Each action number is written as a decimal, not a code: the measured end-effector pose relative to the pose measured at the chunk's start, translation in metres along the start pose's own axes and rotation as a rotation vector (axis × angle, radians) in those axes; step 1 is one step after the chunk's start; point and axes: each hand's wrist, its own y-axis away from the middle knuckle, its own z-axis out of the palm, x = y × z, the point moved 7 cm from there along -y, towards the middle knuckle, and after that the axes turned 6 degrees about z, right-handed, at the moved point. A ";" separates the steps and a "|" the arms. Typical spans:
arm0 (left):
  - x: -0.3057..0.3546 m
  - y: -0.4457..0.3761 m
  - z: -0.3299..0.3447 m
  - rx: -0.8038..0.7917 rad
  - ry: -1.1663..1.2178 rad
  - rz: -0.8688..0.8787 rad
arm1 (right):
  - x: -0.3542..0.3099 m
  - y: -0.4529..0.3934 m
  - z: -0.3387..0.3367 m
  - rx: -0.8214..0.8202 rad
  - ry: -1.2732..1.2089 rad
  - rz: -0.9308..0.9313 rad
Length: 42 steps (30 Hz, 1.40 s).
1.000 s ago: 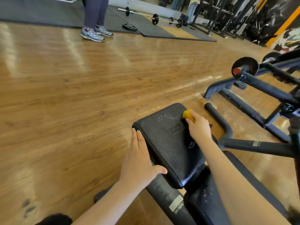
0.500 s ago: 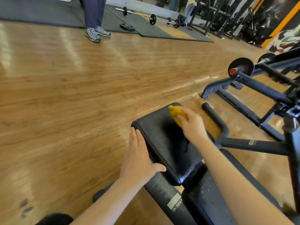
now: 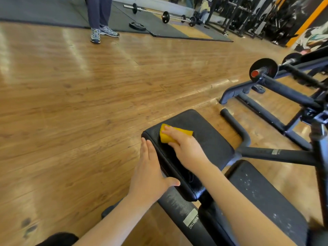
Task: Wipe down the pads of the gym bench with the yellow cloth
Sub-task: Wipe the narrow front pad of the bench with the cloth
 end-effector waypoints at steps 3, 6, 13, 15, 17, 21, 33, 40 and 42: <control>0.002 0.001 -0.002 0.006 0.024 -0.001 | -0.006 0.019 -0.002 -0.063 -0.077 -0.050; 0.002 0.001 -0.002 0.010 0.065 -0.018 | 0.006 0.009 -0.033 0.003 -0.286 0.064; 0.002 0.000 0.001 0.021 0.066 -0.009 | 0.079 -0.063 -0.075 0.149 0.132 0.382; 0.001 0.000 0.002 0.029 0.054 -0.003 | 0.071 -0.068 -0.064 0.160 0.138 0.342; 0.000 0.000 0.002 0.028 0.052 -0.002 | 0.051 -0.065 -0.045 0.138 0.089 0.264; 0.000 0.000 0.001 0.017 0.046 -0.025 | -0.004 -0.044 0.006 -0.076 0.011 0.037; 0.003 0.004 0.000 0.024 0.020 -0.010 | 0.059 -0.066 -0.054 0.150 0.058 0.252; 0.002 0.004 0.002 0.026 0.040 -0.015 | 0.001 -0.060 -0.006 0.009 0.022 0.151; 0.002 0.004 0.000 0.031 0.050 -0.009 | -0.024 -0.035 0.013 -0.035 -0.052 -0.010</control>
